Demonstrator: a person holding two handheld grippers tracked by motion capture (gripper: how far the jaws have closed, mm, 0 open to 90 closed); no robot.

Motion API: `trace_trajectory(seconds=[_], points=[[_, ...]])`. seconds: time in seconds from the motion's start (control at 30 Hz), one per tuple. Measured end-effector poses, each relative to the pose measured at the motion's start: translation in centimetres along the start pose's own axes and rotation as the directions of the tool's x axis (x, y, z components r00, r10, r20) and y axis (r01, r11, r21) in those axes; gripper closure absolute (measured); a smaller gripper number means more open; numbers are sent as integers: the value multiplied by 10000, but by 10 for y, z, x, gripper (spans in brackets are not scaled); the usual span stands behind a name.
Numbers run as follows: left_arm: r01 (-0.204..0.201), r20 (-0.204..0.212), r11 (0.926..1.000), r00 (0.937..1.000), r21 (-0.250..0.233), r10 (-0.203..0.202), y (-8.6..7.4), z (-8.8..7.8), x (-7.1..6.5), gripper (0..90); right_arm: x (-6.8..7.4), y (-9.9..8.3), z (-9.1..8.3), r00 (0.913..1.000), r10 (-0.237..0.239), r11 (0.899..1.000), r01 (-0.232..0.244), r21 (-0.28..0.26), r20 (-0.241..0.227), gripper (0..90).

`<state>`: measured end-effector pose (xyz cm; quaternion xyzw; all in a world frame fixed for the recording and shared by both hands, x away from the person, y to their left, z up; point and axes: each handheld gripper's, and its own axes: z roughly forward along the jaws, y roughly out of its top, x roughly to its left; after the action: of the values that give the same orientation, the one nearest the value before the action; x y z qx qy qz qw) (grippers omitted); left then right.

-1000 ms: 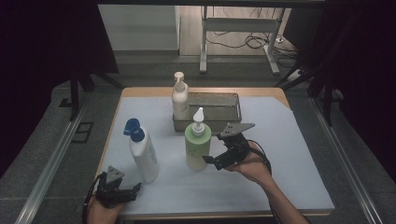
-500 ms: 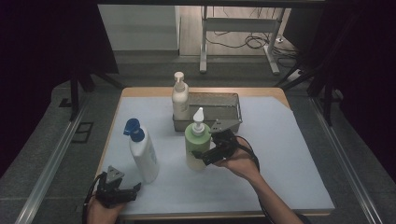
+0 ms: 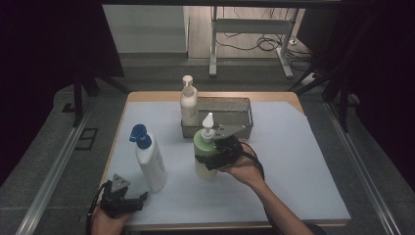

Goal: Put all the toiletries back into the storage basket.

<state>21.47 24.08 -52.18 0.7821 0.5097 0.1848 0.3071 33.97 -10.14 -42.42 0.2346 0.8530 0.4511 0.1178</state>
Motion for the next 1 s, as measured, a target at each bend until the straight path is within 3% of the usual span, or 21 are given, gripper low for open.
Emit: trace_trajectory(seconds=[0.3,0.5,1.0], points=[[5,1,10000,10000,0,-5,0,0,0,121,5,4,-3,9995,-238,9990,231,390,185,121],[5,4,10000,10000,1,-5,0,0,0,121,5,4,-6,9999,-100,9986,94,524,119,122],[21,12,10000,10000,1,-21,0,0,0,121,-13,21,-27,9984,395,9988,-407,281,402,122]])
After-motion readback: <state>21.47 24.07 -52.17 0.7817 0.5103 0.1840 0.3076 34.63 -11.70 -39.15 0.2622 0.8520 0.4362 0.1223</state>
